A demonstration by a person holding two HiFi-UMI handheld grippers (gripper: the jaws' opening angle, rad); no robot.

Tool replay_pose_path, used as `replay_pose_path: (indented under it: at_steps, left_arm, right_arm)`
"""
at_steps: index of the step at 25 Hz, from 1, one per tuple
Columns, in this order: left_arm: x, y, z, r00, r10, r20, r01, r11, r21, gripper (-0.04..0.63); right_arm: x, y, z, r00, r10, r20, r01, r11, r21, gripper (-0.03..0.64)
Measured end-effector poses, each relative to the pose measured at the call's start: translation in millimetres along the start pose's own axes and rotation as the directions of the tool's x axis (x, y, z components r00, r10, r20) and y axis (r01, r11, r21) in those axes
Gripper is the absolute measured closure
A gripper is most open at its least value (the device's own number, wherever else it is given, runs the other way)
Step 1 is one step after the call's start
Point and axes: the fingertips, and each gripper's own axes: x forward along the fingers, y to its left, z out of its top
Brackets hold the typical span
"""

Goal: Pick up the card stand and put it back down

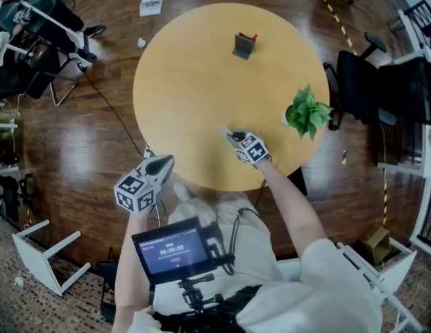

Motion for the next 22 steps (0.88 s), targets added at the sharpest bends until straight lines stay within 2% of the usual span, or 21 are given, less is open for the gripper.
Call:
replay_pose_path:
  at_steps: [8, 12, 22]
  left_arm:
    - [6.0, -3.2, 27.3, 0.998, -0.03, 0.058, 0.03, 1.0, 0.002, 0.6]
    - [14.5, -7.7, 40.2, 0.994, -0.074, 0.079, 0.073, 0.997, 0.012, 0.6]
    - [12.3, -21.8, 103.1, 0.975, -0.198, 0.101, 0.185, 0.974, 0.13, 0.6]
  right_arm:
    - [-48.5, 5.0, 29.6, 0.997, 0.011, 0.071, -0.009, 0.999, -0.033, 0.589]
    - [-88.4, 7.6, 56.5, 0.994, -0.002, 0.108, 0.008, 0.998, -0.055, 0.589]
    - [-182.5, 45.0, 129.8, 0.975, -0.008, 0.221, 0.029, 0.995, -0.092, 0.589]
